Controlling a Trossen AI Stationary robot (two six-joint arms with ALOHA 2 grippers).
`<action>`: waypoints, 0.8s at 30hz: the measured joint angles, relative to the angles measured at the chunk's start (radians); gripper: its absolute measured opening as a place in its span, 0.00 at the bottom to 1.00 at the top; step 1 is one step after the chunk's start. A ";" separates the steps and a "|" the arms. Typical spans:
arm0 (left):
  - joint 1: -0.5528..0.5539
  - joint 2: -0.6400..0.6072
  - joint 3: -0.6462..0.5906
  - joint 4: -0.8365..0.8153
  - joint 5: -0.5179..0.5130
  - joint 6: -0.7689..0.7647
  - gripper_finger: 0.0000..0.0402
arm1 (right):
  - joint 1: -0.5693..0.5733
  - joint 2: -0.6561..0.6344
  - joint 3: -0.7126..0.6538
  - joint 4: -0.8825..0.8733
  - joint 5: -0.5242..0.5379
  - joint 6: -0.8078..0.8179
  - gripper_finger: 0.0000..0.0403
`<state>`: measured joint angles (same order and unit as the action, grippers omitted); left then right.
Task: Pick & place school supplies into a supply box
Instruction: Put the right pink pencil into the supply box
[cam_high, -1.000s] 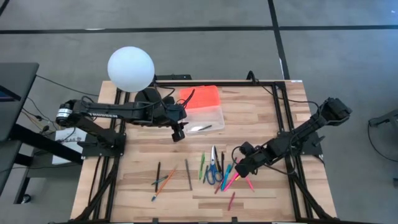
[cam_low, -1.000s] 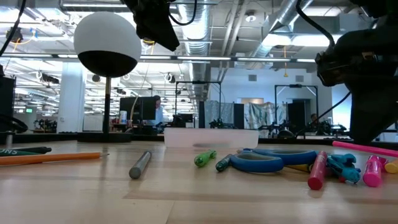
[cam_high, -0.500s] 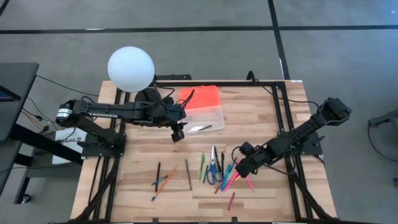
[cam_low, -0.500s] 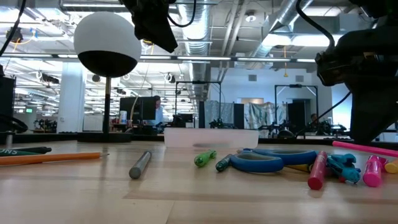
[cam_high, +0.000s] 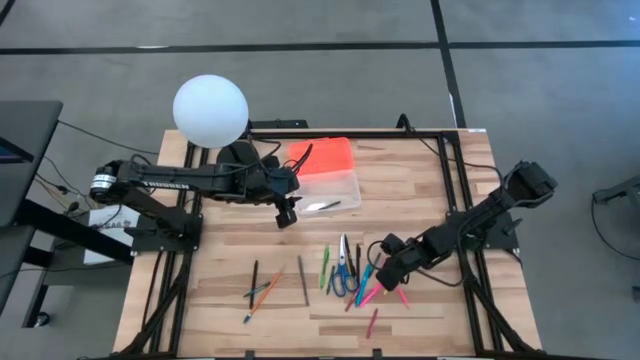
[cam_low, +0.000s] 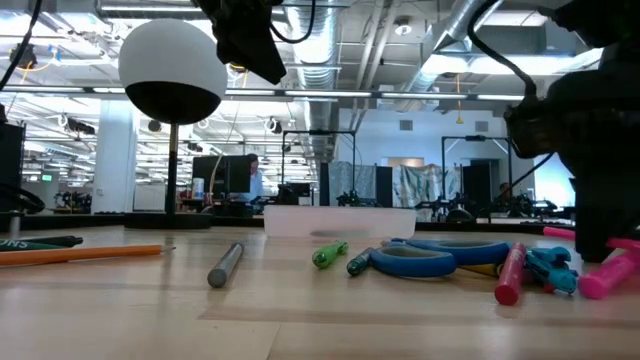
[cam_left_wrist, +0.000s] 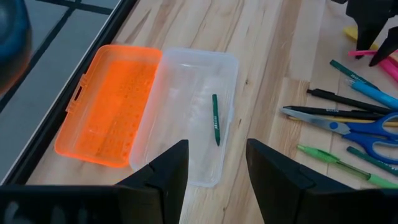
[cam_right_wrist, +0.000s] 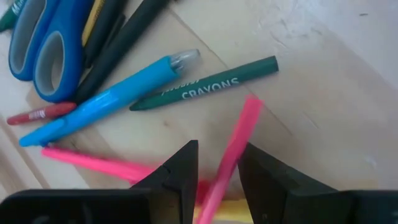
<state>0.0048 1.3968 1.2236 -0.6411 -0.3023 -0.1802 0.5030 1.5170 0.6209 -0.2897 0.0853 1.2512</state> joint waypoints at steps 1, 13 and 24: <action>0.000 0.000 0.000 0.001 0.000 0.000 0.39 | 0.000 0.003 0.000 0.002 0.000 0.007 0.27; 0.000 0.000 0.000 0.004 0.000 0.000 0.39 | -0.002 -0.024 -0.003 -0.023 0.007 -0.002 0.03; 0.000 0.000 0.000 0.007 -0.001 -0.024 0.39 | -0.050 -0.099 0.012 -0.038 0.025 -0.048 0.03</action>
<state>0.0051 1.3968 1.2236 -0.6337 -0.3030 -0.2040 0.4527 1.4178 0.6326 -0.3276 0.1103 1.2032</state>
